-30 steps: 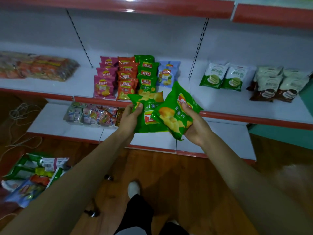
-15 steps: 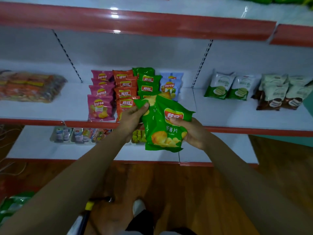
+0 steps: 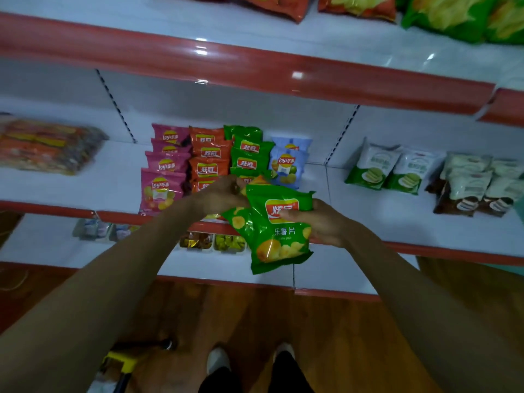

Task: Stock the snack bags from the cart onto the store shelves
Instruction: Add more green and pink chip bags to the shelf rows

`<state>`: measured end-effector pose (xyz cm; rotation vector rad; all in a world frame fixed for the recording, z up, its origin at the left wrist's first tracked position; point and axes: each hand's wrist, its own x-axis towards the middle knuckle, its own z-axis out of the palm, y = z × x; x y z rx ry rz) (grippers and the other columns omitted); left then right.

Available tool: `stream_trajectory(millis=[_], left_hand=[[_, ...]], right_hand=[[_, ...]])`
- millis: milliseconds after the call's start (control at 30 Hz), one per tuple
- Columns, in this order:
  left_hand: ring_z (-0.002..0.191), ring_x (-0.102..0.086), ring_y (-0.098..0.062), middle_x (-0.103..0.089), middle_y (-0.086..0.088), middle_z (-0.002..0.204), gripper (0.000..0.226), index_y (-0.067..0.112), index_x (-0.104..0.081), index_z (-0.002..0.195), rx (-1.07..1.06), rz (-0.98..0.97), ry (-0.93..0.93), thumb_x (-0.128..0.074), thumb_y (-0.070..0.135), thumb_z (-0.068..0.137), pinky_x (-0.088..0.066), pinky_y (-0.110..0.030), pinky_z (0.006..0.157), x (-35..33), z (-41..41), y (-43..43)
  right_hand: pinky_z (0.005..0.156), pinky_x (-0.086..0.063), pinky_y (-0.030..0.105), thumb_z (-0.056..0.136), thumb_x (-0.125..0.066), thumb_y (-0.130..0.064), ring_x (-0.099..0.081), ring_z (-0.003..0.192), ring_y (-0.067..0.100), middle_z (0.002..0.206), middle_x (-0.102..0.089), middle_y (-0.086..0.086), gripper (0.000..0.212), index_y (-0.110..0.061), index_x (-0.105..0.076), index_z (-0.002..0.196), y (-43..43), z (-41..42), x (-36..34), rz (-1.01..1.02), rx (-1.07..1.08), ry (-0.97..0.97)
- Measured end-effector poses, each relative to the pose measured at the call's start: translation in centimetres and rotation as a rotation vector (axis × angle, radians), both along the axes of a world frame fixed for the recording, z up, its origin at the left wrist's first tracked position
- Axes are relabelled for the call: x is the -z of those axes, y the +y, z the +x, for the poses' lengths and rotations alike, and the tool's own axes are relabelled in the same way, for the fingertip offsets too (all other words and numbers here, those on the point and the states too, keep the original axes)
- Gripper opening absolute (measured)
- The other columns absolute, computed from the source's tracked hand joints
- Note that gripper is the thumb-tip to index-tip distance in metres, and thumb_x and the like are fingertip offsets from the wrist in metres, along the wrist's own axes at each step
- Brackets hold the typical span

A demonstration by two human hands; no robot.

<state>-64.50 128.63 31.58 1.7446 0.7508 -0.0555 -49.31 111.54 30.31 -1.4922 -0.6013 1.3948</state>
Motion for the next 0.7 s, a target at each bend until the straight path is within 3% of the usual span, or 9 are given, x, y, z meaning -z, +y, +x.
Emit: stream_trajectory(millis=[133,267,300,367,467,600,700], left_hand=[[0.109,-0.06,-0.03,-0.062,-0.011,0.117,0.043,0.008,-0.05,0.127,-0.078,-0.058,0.009,-0.065,0.016,0.087,-0.051,-0.041,0.092,1.6,-0.6,-0.7],[0.09,-0.065,-0.023,-0.065,-0.002,0.096,0.016,0.017,-0.057,0.101,-0.273,-0.16,0.007,-0.064,0.013,0.087,-0.053,-0.024,0.068,4.6,-2.9,-1.2],[0.084,-0.066,-0.02,-0.066,-0.002,0.094,0.013,0.02,-0.057,0.095,-0.337,-0.181,0.007,-0.064,0.012,0.087,-0.053,-0.022,0.066,5.4,-3.5,-1.4],[0.087,-0.066,-0.023,-0.068,-0.01,0.102,0.014,0.016,-0.058,0.098,-0.444,-0.226,0.006,-0.065,0.012,0.086,-0.056,-0.034,0.076,7.2,-4.7,-1.9],[0.089,-0.066,-0.028,-0.067,-0.015,0.107,0.028,0.005,-0.057,0.111,-0.633,-0.347,0.006,-0.066,0.011,0.085,-0.055,-0.041,0.08,9.9,-6.6,-3.5],[0.091,-0.067,-0.036,-0.069,-0.021,0.104,0.029,0.0,-0.059,0.112,-0.788,-0.472,0.011,-0.064,0.012,0.086,-0.055,-0.049,0.083,13.5,-8.2,-6.0],[0.086,-0.069,-0.037,-0.072,-0.019,0.097,0.017,0.005,-0.063,0.104,-0.872,-0.576,-0.094,-0.059,0.008,0.088,-0.058,-0.045,0.077,15.3,-8.0,-7.9]], right_hand=[[0.096,-0.049,0.045,0.071,-0.064,-0.053,-0.066,0.106,0.028,0.114,-0.069,0.012,0.056,-0.015,-0.065,0.113,1.4,1.2,0.6,0.018,0.232,0.076],[0.09,-0.052,0.041,0.087,-0.05,-0.057,-0.069,0.091,0.021,0.096,-0.072,0.005,0.042,-0.019,-0.066,0.093,2.4,3.5,2.4,-0.082,0.548,-0.013],[0.089,-0.053,0.041,0.088,-0.049,-0.059,-0.068,0.086,0.021,0.092,-0.071,0.004,0.042,-0.02,-0.065,0.089,2.6,4.0,3.1,-0.121,0.61,-0.059],[0.087,-0.055,0.041,0.086,-0.049,-0.063,-0.068,0.085,0.022,0.091,-0.07,0.005,0.044,-0.021,-0.063,0.082,2.9,4.6,4.9,-0.192,0.703,-0.125],[0.088,-0.055,0.043,0.086,-0.056,-0.057,-0.067,0.092,0.025,0.098,-0.068,0.008,0.037,-0.021,-0.061,0.079,3.3,4.8,8.0,-0.23,0.722,-0.136],[0.087,-0.055,0.043,0.087,-0.066,-0.037,-0.065,0.09,0.024,0.106,-0.068,0.013,0.025,-0.012,-0.064,0.088,6.5,4.9,11.2,-0.175,0.616,-0.151],[0.074,-0.056,0.029,0.088,-0.067,-0.024,-0.062,0.089,0.021,0.107,-0.066,0.015,0.023,-0.007,-0.064,0.103,9.9,4.6,13.0,-0.075,0.548,-0.199]])
